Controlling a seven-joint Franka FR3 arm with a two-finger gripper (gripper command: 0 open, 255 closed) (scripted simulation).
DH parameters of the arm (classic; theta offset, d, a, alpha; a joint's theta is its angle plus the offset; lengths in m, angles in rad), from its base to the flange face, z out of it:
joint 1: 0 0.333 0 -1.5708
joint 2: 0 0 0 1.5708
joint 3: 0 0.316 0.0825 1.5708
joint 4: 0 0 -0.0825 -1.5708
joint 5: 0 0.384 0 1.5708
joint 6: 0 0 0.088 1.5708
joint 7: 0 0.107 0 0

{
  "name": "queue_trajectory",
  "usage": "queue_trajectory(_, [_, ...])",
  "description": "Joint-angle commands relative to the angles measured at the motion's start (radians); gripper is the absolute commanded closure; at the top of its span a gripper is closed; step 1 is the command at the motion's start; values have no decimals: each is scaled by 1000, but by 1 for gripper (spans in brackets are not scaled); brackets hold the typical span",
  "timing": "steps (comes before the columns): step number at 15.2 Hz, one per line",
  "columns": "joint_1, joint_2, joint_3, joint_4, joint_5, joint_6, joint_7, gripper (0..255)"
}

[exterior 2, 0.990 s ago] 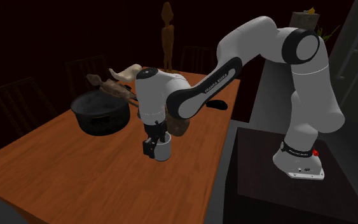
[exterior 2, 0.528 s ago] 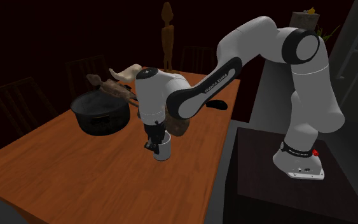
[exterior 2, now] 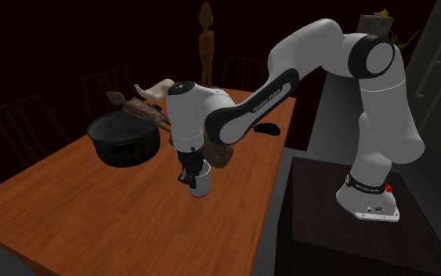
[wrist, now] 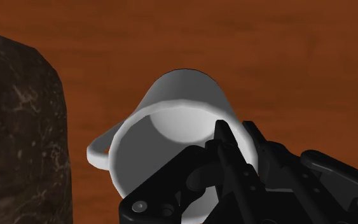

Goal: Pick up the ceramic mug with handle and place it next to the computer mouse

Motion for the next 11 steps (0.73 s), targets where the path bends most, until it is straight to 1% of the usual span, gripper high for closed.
queue_trajectory(1, [-1,-8,2,13,4,-20,-4,255])
queue_trajectory(11, [-2,-51,11,87,24,-134,-22,255])
